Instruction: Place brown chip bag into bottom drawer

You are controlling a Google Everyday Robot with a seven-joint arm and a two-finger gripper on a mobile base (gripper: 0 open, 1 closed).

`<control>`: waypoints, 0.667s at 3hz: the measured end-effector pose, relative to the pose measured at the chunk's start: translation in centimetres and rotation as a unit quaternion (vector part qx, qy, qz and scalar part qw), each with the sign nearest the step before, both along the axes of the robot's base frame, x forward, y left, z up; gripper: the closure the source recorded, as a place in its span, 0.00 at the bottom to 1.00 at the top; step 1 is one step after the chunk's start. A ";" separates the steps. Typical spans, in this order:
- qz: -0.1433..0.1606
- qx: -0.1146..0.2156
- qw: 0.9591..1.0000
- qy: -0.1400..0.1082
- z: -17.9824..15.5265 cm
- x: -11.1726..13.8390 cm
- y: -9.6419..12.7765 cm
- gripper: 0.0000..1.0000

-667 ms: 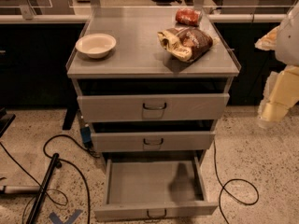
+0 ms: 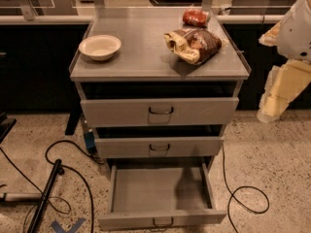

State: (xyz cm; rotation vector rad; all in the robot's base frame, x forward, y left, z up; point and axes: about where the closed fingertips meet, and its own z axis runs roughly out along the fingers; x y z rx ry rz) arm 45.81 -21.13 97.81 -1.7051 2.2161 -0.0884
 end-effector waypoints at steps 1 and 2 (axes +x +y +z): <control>0.025 0.034 0.999 0.007 0.4 4.0 2.2 0.00; 0.028 0.048 0.998 -0.024 2.9 5.6 2.7 0.00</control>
Offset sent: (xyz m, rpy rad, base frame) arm 0.0339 0.0190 0.0010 0.0578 0.0181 0.0429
